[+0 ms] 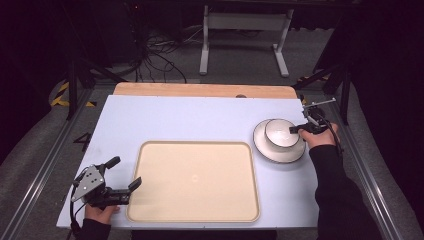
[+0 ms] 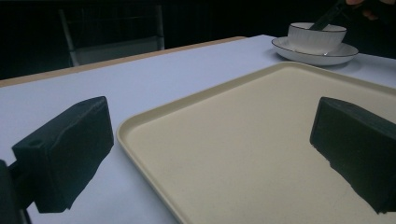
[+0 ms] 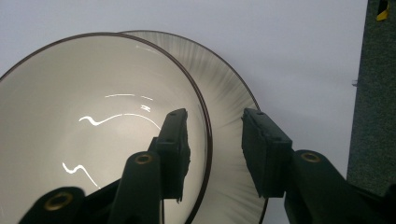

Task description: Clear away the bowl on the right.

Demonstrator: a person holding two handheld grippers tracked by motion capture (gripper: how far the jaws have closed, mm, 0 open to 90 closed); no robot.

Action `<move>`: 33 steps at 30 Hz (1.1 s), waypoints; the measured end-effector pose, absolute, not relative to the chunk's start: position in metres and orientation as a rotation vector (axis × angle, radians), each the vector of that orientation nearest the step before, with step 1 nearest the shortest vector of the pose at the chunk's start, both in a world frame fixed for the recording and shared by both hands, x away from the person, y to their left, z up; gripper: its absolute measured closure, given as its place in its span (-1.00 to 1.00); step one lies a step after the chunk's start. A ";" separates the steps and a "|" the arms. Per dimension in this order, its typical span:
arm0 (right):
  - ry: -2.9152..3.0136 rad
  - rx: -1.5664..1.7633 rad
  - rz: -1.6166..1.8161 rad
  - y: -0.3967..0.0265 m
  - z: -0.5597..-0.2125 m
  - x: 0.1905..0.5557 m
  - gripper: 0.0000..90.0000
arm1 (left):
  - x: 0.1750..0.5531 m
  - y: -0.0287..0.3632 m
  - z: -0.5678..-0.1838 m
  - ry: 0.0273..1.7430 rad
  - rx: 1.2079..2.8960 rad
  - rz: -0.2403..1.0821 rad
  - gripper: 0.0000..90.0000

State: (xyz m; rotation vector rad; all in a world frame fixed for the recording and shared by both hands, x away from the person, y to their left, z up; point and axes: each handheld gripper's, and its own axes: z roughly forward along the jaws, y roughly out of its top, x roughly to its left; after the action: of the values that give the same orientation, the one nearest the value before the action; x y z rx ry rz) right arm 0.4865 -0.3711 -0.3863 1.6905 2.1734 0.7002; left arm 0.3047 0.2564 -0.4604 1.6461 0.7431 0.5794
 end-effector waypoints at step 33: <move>2.211 1.825 0.713 -0.371 -0.386 0.488 0.85 | 0.305 0.257 -0.460 0.742 1.647 0.582 -1.00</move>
State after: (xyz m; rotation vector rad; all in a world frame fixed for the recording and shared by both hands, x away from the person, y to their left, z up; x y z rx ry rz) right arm 0.4881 -0.3714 -0.3861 1.8254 2.2110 0.7130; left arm 0.3049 0.2568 -0.4603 1.6472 0.7415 0.5822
